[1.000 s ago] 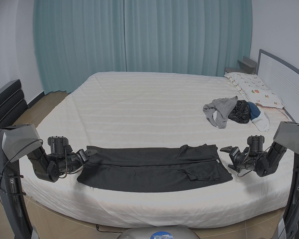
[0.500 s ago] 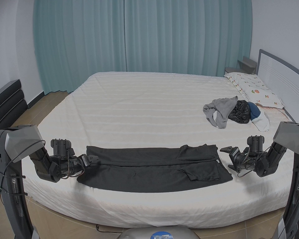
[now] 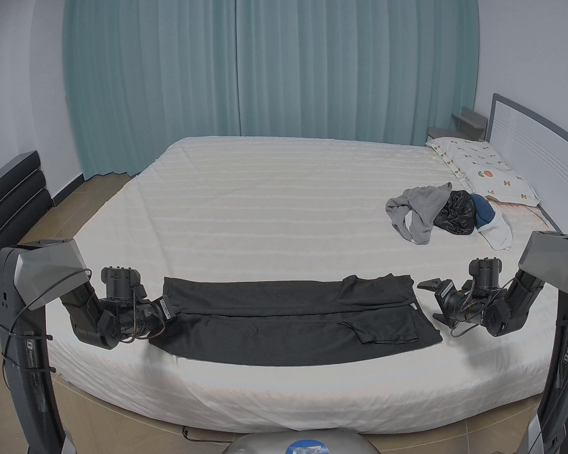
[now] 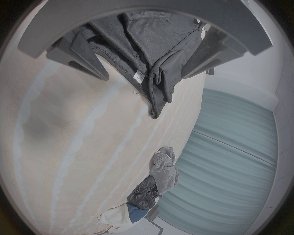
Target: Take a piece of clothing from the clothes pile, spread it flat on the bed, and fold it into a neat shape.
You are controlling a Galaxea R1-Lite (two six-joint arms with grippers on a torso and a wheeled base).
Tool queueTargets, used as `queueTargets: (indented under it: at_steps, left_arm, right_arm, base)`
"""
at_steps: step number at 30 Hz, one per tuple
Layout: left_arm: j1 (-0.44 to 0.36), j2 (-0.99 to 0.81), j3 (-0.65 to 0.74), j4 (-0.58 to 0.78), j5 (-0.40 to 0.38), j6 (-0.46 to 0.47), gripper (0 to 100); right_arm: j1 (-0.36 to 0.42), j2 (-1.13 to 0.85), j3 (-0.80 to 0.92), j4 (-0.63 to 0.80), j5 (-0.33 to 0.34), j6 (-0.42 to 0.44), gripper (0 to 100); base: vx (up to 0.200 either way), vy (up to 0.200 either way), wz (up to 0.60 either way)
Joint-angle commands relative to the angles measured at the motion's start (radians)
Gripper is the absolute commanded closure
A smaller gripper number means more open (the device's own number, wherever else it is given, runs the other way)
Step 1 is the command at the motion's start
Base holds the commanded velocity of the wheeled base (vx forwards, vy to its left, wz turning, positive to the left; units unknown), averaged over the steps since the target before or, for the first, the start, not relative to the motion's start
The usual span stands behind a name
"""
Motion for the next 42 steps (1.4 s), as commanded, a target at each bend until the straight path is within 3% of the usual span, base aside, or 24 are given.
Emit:
queueTargets:
  at_steps: [1,21,42]
  left_arm:
    - [-0.001,-0.024,0.023,-0.001,0.0,-0.001,100]
    - [0.058,-0.061,0.018,-0.012,-0.003,-0.001,100]
    - [0.168,-0.113,-0.028,0.007,-0.018,-0.013,100]
  right_arm:
    - [0.0,0.001,0.0,-0.001,0.0,0.0,0]
    - [-0.003,-0.002,0.001,-0.001,0.0,0.0,0]
    - [-0.003,-0.002,0.0,-0.001,0.0,0.002,0]
  base:
    - [0.0,0.0,0.0]
    - [0.0,0.0,0.0]
    - [0.0,0.0,0.0]
